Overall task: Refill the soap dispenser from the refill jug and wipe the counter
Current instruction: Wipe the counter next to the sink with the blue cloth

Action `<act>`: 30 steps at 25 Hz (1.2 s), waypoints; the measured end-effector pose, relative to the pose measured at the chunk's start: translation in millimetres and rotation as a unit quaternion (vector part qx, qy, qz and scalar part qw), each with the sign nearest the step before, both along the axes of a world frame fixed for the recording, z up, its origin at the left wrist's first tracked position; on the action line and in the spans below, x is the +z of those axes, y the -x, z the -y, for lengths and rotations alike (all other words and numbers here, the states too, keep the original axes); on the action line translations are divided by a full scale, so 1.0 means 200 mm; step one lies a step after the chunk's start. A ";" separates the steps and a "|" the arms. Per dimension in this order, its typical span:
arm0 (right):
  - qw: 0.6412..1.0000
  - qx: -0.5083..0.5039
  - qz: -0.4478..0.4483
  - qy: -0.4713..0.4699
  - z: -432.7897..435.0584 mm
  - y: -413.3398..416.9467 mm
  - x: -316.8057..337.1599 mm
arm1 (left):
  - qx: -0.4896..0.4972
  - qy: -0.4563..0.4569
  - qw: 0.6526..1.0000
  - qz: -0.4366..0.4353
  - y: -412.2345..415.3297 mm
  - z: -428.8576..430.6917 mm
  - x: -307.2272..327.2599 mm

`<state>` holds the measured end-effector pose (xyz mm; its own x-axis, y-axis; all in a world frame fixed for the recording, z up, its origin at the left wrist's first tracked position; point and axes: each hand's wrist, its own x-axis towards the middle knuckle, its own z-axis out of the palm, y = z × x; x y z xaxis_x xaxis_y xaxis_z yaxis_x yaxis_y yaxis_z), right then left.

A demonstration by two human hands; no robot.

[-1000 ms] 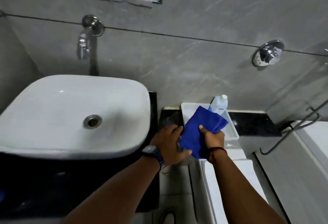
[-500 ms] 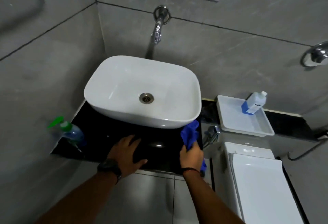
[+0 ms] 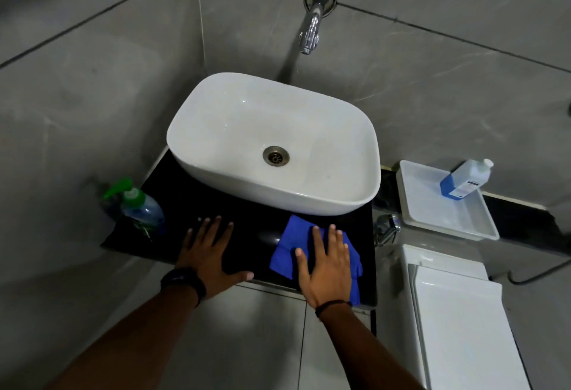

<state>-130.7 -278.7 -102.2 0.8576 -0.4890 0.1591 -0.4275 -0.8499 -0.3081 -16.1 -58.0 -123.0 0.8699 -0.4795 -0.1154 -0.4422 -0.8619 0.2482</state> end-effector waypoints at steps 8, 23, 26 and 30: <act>0.997 -0.020 -0.080 0.012 -0.23 -0.31 -0.07 | 0.007 -0.016 1.000 -0.002 -0.02 0.01 -0.02; 0.967 -0.242 -0.085 0.000 0.02 -0.08 -0.06 | 0.006 -0.020 1.000 -0.004 -0.01 0.00 -0.01; 0.971 -0.219 -0.094 -0.013 -0.13 -0.23 -0.06 | 0.011 -0.014 1.000 -0.006 -0.02 0.00 0.00; 0.996 -0.031 -0.086 0.008 -0.31 -0.35 -0.07 | 0.043 -0.004 0.999 -0.014 -0.02 0.01 0.00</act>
<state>-60.5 -215.8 -116.4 0.8408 -0.5410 0.0207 -0.5249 -0.8240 -0.2132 -12.1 -59.8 -123.9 0.9040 -0.4027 -0.1435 -0.3598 -0.8980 0.2533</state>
